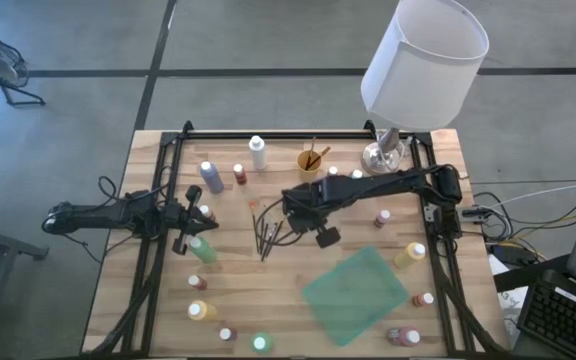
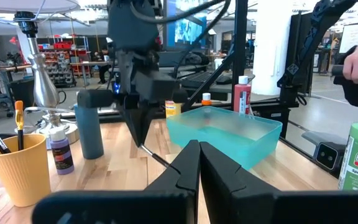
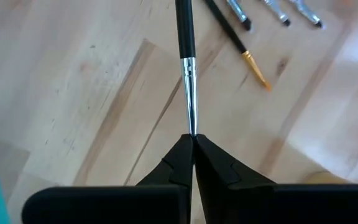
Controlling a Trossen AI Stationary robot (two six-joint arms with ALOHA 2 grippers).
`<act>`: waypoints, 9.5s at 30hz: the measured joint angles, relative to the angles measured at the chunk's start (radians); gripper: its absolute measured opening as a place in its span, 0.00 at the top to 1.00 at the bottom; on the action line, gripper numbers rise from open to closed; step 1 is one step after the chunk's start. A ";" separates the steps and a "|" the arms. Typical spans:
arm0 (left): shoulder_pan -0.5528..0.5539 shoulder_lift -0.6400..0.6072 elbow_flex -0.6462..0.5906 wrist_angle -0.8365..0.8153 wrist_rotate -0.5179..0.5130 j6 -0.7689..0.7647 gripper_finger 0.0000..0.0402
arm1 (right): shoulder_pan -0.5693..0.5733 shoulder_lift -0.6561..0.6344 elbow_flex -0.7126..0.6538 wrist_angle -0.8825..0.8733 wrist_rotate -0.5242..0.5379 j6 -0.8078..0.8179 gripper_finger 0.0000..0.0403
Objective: Pick & Place Paint Supplies
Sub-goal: Put the silver paintbrush into the yellow cup, then put the gold paintbrush into the yellow cup
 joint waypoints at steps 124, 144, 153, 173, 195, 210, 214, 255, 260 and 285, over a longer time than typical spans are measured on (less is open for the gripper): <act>0.000 0.000 0.000 0.000 0.000 0.000 0.97 | -0.176 -0.014 0.259 -0.114 1.122 -0.995 0.98; 0.000 0.000 0.000 0.000 0.000 0.000 0.97 | -0.174 -0.014 0.123 -0.111 1.073 -0.896 0.98; 0.000 0.000 0.000 0.000 0.000 0.000 0.97 | -0.172 -0.014 0.102 -0.096 1.062 -0.896 0.98; 0.000 0.000 0.000 0.000 0.000 0.000 0.97 | -0.166 -0.014 -0.040 0.072 1.042 -0.904 0.98; 0.000 0.000 0.000 0.000 0.000 0.000 0.97 | -0.164 -0.014 -0.099 0.152 1.006 -0.901 0.98; 0.000 0.000 0.000 0.000 0.000 0.000 0.97 | -0.164 -0.014 -0.099 0.159 0.915 -0.901 0.98; 0.000 0.000 0.000 0.000 0.000 0.000 0.97 | -0.164 -0.014 -0.099 0.165 0.914 -0.901 0.94; 0.000 0.000 0.000 0.000 0.000 0.000 0.97 | -0.126 -0.019 0.313 0.155 1.014 -0.423 0.82; 0.000 0.000 0.000 0.000 0.000 0.000 0.97 | -0.094 -0.019 0.421 0.041 0.918 -0.303 0.88; 0.000 0.000 0.000 0.000 0.000 0.000 0.97 | -0.053 -0.110 0.647 -0.443 0.093 0.304 0.98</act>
